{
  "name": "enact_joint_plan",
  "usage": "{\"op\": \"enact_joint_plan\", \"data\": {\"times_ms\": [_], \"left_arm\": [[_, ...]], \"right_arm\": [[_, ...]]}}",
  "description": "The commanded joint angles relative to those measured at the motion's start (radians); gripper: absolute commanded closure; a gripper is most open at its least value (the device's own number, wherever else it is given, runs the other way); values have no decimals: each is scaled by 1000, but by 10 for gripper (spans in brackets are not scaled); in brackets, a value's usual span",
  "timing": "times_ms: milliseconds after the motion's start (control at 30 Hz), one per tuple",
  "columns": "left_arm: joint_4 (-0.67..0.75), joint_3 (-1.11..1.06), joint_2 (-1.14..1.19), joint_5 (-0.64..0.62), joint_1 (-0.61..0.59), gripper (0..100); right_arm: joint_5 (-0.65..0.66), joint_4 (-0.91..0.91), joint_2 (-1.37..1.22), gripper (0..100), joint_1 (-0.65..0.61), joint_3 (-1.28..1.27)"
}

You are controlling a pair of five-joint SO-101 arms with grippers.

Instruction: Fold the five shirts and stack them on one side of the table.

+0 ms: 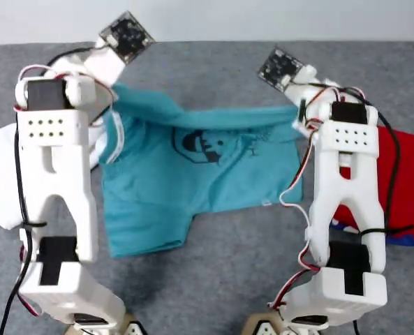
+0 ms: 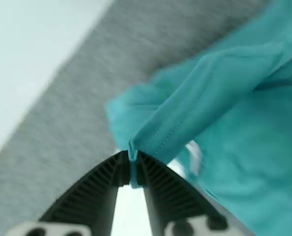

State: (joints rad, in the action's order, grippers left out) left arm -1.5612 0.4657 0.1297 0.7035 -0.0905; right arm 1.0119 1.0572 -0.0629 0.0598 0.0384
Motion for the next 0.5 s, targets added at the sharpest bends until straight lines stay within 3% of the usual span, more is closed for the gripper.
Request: {"op": "enact_joint_plan", "data": {"times_ms": [0,200,467], "left_arm": [[-149,48,-69,5,18,995],[-150,133,-114,-18,0,995],[-18,584,-236,-60,-25,995]], "right_arm": [[9,88,41,988,-10,41],[3,102,150,988,-12,43],[3,101,530,988,12,43]]}}
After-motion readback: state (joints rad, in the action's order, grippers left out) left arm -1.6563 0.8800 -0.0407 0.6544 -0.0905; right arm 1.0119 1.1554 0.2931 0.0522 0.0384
